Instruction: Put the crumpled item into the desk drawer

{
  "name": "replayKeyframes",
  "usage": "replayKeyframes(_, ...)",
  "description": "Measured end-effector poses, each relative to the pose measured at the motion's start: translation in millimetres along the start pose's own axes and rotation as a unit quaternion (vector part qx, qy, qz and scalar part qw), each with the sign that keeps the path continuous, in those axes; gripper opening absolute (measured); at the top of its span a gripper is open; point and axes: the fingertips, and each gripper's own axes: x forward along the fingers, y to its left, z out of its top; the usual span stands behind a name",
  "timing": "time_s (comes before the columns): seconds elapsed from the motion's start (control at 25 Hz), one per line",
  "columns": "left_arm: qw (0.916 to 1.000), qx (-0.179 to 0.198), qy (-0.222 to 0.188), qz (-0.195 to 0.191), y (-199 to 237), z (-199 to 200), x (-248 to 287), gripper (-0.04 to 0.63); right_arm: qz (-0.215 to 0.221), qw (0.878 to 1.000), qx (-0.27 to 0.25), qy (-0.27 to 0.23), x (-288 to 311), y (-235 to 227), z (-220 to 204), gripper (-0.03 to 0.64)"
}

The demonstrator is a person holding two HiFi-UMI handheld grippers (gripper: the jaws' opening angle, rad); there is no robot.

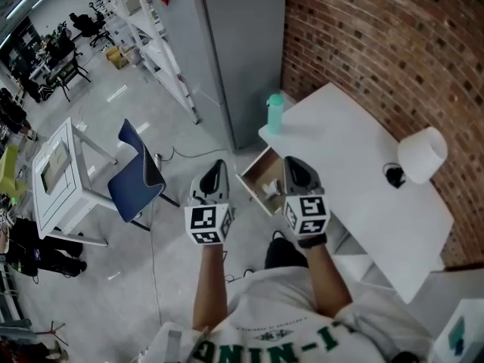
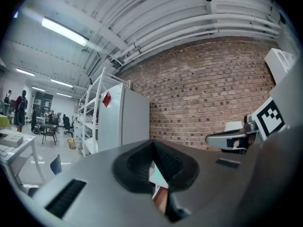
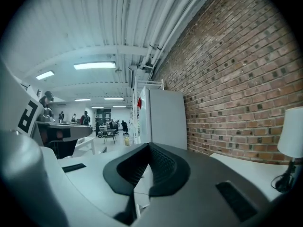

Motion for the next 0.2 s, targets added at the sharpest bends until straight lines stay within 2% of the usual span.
replayKeyframes(0.2, 0.9997, -0.006, 0.022, -0.006, -5.1, -20.2, 65.5, -0.005, 0.026, 0.999, 0.013, 0.015, 45.4, -23.6, -10.2, 0.003)
